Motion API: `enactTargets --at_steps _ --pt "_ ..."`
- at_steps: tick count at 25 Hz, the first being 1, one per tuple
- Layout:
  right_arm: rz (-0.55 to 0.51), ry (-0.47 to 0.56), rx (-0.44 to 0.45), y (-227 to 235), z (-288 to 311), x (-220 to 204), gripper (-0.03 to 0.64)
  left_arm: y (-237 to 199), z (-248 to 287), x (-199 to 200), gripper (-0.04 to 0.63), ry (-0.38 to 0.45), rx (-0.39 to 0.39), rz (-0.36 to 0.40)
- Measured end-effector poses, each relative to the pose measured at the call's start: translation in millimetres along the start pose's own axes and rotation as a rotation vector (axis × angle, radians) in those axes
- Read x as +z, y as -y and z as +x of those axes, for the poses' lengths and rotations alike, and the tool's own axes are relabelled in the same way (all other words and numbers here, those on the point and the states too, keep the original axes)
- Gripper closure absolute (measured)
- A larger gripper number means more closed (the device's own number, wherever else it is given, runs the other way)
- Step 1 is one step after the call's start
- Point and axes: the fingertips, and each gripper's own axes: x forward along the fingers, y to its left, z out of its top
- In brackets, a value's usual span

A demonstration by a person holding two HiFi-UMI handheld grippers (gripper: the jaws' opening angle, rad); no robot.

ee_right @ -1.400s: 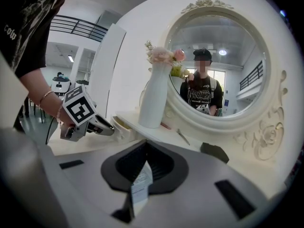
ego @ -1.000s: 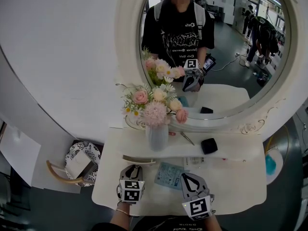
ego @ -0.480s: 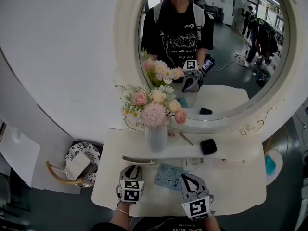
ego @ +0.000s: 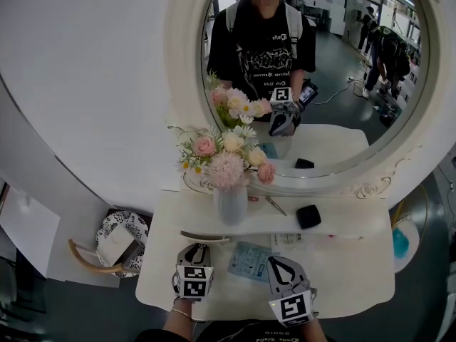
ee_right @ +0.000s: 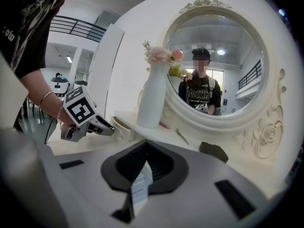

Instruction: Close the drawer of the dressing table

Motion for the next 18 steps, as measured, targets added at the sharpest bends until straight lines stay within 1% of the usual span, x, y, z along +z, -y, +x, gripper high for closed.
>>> enactTargets --at_steps 4,18 --pt "0.001 -0.005 0.003 -0.4 0.5 -2.6 0.606 -0.1 -0.1 1.7 0.495 -0.001 -0.001 0.02" --pt "-0.003 -0.012 0.001 2.4 -1.1 -2.9 0.606 -0.5 -0.3 3.0 0.495 -0.002 0.004 0.015"
